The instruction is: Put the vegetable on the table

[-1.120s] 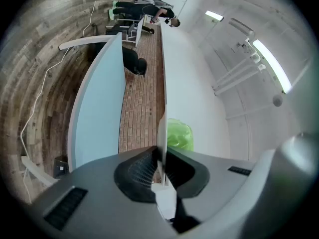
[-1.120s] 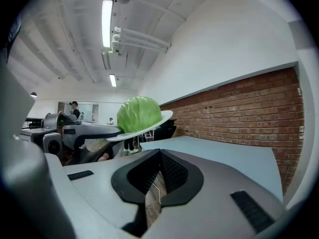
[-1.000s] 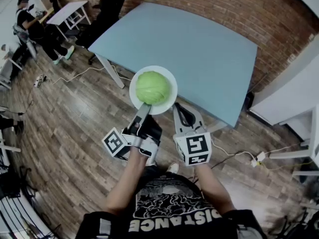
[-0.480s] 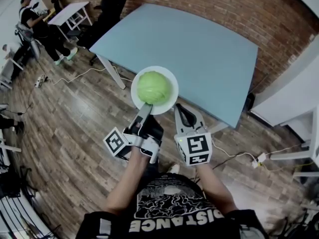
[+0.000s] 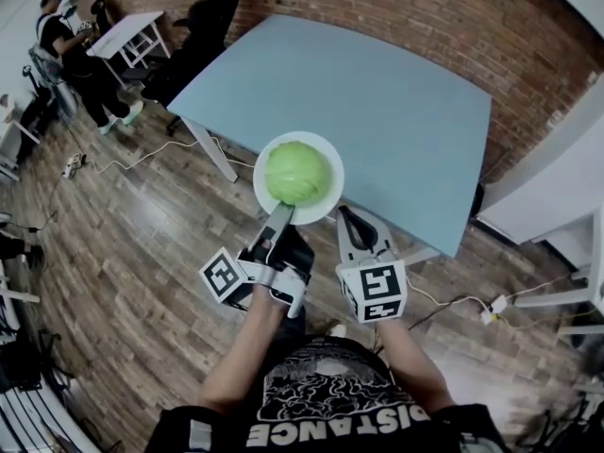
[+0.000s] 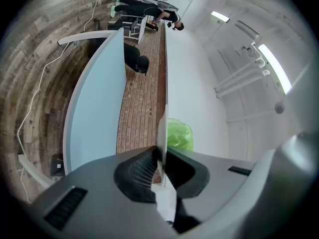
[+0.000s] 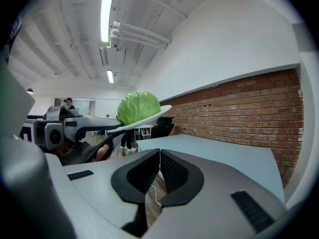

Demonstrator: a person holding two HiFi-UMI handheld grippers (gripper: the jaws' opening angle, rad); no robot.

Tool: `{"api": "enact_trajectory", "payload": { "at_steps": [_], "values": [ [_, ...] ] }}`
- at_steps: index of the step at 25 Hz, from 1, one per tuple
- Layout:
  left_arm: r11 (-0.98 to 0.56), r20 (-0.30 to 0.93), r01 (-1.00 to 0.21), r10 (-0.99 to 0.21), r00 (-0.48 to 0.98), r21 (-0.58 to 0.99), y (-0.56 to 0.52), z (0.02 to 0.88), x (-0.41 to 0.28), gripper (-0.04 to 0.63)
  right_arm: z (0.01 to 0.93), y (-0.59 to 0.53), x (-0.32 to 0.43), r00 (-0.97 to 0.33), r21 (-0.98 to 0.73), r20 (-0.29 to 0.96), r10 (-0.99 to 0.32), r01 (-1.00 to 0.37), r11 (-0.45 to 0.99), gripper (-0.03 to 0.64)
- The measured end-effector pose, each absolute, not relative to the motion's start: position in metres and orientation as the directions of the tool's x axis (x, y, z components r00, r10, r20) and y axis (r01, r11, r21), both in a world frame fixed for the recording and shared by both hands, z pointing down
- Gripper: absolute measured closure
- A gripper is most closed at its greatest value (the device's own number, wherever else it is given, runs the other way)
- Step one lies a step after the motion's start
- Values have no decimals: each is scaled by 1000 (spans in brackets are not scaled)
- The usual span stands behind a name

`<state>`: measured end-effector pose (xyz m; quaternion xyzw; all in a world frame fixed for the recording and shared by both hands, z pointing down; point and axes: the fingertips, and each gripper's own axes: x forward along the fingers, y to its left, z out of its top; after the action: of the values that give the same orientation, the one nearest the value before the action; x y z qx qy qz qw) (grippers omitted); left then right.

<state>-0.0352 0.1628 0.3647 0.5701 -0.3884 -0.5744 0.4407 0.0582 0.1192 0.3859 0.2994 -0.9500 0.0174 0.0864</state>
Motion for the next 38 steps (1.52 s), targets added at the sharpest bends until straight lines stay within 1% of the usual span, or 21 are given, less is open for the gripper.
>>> {"api": "enact_trajectory", "payload": {
  "at_steps": [18,28,38],
  "values": [
    [-287,-300,115,-947,118,951,79,368,-98,568,390,46,0,-754,20,213,-621,-632,774,607],
    [-273,-294,133,-939,178,953,40,369,-117,568,391,11,-22,-720,13,222,-657,-672,741,607],
    [-253,-282,151,-935,217,956,25,377,-157,568,397,-4,-60,-690,8,237,-684,-703,711,607]
  ]
}}
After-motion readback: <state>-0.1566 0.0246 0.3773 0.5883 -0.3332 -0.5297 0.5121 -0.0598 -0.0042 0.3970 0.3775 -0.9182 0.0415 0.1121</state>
